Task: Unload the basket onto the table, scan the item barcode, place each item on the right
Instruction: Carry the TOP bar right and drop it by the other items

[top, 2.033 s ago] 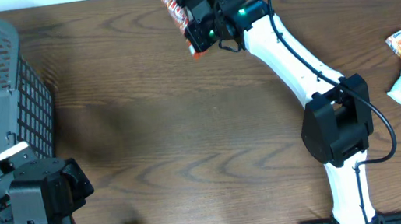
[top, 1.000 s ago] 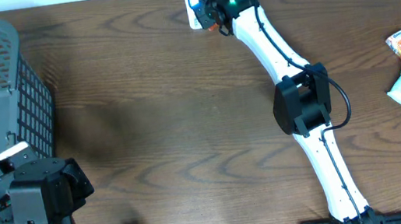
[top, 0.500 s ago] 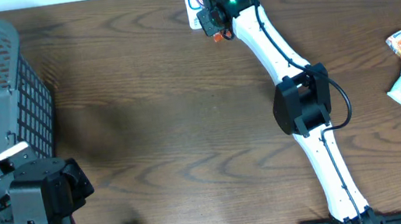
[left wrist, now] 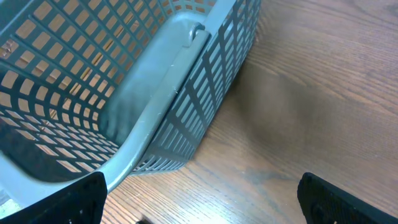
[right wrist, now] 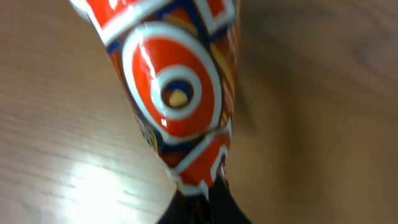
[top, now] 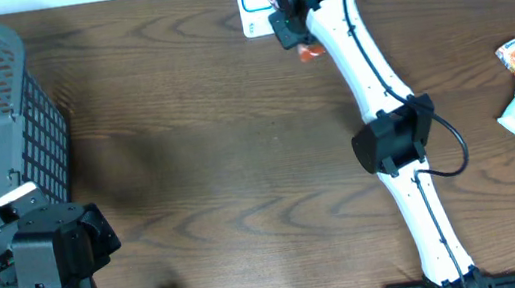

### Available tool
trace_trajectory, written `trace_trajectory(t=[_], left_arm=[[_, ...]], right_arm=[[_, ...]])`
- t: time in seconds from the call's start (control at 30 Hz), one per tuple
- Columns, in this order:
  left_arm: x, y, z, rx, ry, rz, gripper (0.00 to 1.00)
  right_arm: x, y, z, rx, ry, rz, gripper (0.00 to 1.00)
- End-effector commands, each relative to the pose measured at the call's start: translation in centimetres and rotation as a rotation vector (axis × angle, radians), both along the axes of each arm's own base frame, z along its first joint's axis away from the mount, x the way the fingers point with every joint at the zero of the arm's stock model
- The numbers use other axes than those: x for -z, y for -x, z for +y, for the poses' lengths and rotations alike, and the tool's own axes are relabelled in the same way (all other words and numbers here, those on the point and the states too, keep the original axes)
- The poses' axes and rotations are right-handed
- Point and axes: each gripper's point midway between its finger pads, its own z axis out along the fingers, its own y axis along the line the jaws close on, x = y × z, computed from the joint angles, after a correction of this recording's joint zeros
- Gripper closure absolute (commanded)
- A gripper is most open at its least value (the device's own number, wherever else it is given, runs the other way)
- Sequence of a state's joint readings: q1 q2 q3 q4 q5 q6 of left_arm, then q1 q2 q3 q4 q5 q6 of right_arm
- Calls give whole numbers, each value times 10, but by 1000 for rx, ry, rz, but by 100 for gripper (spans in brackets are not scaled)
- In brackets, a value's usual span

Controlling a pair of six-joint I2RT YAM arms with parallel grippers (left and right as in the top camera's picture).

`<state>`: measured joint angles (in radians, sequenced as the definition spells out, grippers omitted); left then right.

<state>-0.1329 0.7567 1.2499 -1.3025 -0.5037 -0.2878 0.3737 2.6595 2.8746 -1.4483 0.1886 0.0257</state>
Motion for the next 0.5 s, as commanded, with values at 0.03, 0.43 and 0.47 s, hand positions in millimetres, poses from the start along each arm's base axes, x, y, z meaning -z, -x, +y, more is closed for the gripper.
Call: trace_trajectory(t=[0.03,0.43,0.47], left_arm=[[-1,1,2,-3,-14,3,2],[-1,1,2,-3,-14,3,2],[-1,1,2,-3,-14,3,2]], right_arm=[[-40,21,-75,155,151,17,99],[3,46,-234,536,285,214,99],[9,51,-244,552,292,242,99]])
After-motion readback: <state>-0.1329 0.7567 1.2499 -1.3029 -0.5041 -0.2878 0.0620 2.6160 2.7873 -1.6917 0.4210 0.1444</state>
